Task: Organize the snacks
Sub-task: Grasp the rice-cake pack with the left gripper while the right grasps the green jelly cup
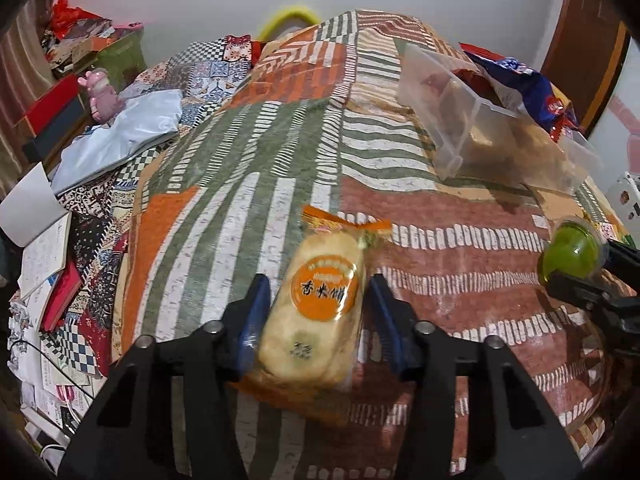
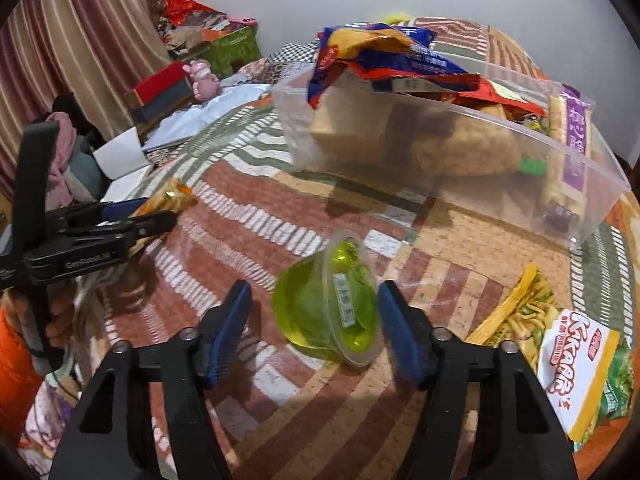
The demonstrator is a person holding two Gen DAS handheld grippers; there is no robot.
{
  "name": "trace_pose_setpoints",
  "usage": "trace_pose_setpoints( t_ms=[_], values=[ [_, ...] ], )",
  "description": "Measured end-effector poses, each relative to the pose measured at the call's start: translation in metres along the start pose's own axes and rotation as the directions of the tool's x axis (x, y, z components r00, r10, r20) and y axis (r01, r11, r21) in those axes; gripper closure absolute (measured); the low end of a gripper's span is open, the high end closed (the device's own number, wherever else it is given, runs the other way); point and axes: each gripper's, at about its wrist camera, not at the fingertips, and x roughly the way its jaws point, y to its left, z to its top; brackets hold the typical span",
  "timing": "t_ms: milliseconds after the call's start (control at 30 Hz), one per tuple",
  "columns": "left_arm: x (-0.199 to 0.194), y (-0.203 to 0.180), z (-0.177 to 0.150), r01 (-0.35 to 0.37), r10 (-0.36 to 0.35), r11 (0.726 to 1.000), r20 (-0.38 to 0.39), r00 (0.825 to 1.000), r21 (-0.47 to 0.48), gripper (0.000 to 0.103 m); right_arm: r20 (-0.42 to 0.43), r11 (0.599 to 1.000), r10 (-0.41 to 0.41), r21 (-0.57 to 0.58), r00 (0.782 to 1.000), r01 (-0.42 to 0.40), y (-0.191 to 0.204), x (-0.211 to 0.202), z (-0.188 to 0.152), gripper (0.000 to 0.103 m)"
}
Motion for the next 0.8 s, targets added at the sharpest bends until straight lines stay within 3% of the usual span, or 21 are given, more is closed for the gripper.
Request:
trace_pose_setpoints(
  t_ms=[100, 367, 800],
  values=[
    [-0.003, -0.001, -0.001, 0.024, -0.024, 1.000, 0.004, 1.000, -0.013, 0.062, 0.005, 1.000, 0.005, 0.006, 1.000, -0.005, -0.003, -0.003, 0.000, 0.055],
    [-0.026, -0.019, 0.000, 0.056, -0.056, 0.998, 0.049, 0.997, 0.009, 0.064, 0.021, 0.999, 0.040, 0.024, 0.999, -0.040, -0.007, -0.010, 0.001, 0.059],
    [-0.061, -0.056, 0.022, 0.114, -0.118, 0.993, 0.138, 0.983, 0.037, 0.064, 0.117, 0.998, 0.045, 0.046, 0.992, -0.050, -0.019, -0.044, 0.006, 0.063]
  ],
)
